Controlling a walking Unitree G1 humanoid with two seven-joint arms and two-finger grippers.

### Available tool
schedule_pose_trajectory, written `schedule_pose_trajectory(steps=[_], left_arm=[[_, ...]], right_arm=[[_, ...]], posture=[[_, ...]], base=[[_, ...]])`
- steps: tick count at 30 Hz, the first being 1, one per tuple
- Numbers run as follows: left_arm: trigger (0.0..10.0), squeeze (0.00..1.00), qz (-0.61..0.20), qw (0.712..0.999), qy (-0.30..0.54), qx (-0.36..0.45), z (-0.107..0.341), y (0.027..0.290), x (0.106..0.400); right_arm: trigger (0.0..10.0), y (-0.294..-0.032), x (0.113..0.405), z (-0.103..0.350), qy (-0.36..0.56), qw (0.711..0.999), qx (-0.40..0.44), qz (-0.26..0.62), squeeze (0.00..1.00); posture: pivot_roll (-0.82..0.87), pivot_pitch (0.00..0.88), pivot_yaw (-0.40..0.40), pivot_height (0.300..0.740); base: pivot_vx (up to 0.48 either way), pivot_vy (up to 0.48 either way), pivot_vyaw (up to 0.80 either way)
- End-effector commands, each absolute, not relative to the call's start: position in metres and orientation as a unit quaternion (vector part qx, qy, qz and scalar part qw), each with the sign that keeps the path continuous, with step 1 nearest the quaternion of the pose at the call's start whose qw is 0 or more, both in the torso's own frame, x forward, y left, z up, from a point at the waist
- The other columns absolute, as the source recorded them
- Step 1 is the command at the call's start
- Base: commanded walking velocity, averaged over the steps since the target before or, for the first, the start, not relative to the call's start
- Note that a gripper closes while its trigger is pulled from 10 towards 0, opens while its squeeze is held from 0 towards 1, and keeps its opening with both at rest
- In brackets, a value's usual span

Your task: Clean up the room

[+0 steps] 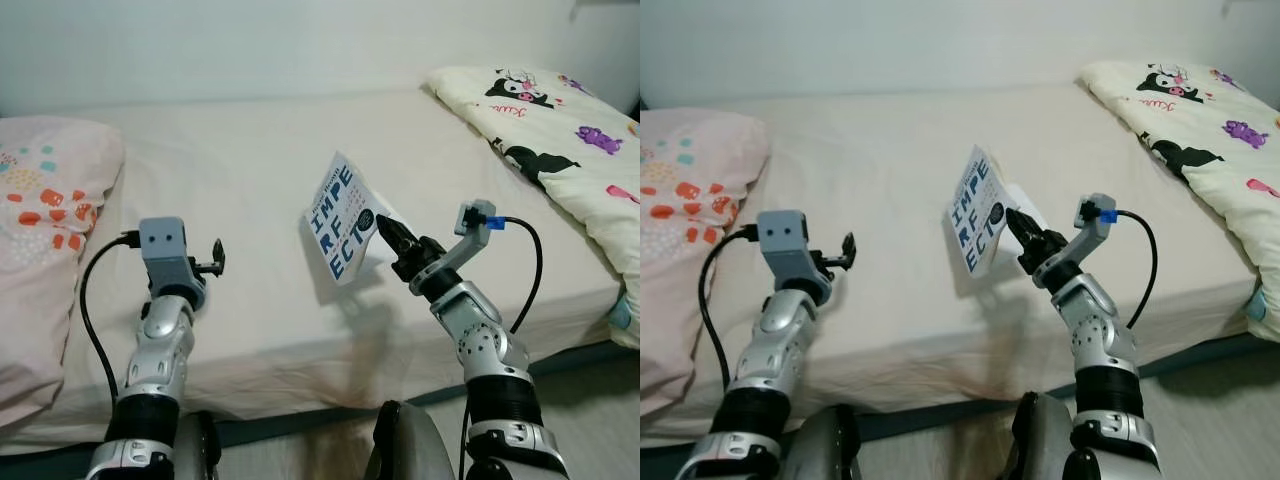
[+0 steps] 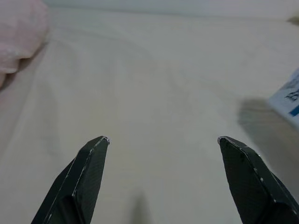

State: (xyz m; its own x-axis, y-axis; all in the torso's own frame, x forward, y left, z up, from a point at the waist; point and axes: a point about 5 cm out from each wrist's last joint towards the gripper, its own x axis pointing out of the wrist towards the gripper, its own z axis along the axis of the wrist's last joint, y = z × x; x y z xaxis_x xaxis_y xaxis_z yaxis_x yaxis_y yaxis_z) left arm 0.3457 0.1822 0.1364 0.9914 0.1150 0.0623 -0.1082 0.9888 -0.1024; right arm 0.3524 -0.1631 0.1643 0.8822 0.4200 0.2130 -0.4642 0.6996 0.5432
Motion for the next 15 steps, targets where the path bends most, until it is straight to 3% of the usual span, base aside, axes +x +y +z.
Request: schedule_pose_trajectory(steps=[1, 5, 8, 10, 13, 14, 15], left_arm=[[10.0, 0.0, 0.044, 0.996, -0.005, -0.071, 0.122, 0.175, 0.343], [10.0, 0.0, 0.023, 0.994, 0.003, -0.107, 0.12, 0.169, 0.344], [10.0, 0.0, -0.015, 0.98, 0.007, -0.201, 0.121, 0.16, 0.345], [10.0, 0.0, -0.024, 0.975, 0.008, -0.222, 0.121, 0.158, 0.345], [10.0, 0.0, -0.089, 0.931, -0.002, -0.355, 0.129, 0.149, 0.343], [10.0, 0.0, -0.089, 0.931, -0.002, -0.355, 0.129, 0.149, 0.343], [10.0, 0.0, -0.116, 0.912, -0.01, -0.393, 0.133, 0.147, 0.343]], right_arm=[[0.0, -0.165, 0.351, 0.173, -0.055, 0.922, 0.299, 0.241, 0.0], [0.0, -0.165, 0.35, 0.177, -0.062, 0.921, 0.297, 0.245, 0.0], [0.0, -0.166, 0.347, 0.19, -0.09, 0.913, 0.297, 0.265, 0.0], [0.0, -0.166, 0.347, 0.193, -0.096, 0.911, 0.298, 0.27, 0.0], [0.0, -0.171, 0.339, 0.214, -0.148, 0.887, 0.312, 0.306, 0.0], [0.0, -0.171, 0.339, 0.214, -0.148, 0.887, 0.312, 0.306, 0.0], [0.0, -0.174, 0.335, 0.223, -0.171, 0.876, 0.317, 0.32, 0.0]], posture=[[0.08, 0.0, -0.035, 0.57], [0.07, 0.0, -0.032, 0.58], [0.07, 0.0, -0.033, 0.594], [0.07, 0.0, -0.033, 0.599], [0.07, 0.0, -0.034, 0.614], [0.07, 0.0, -0.034, 0.614], [0.06, 0.0, -0.034, 0.619]], base=[[0.0, 0.0, 0.0], [0.0, 0.0, 0.0], [0.0, 0.0, 0.0], [0.0, 0.0, 0.0], [0.0, 0.0, 0.0], [0.0, 0.0, 0.0], [0.0, 0.0, 0.0]])
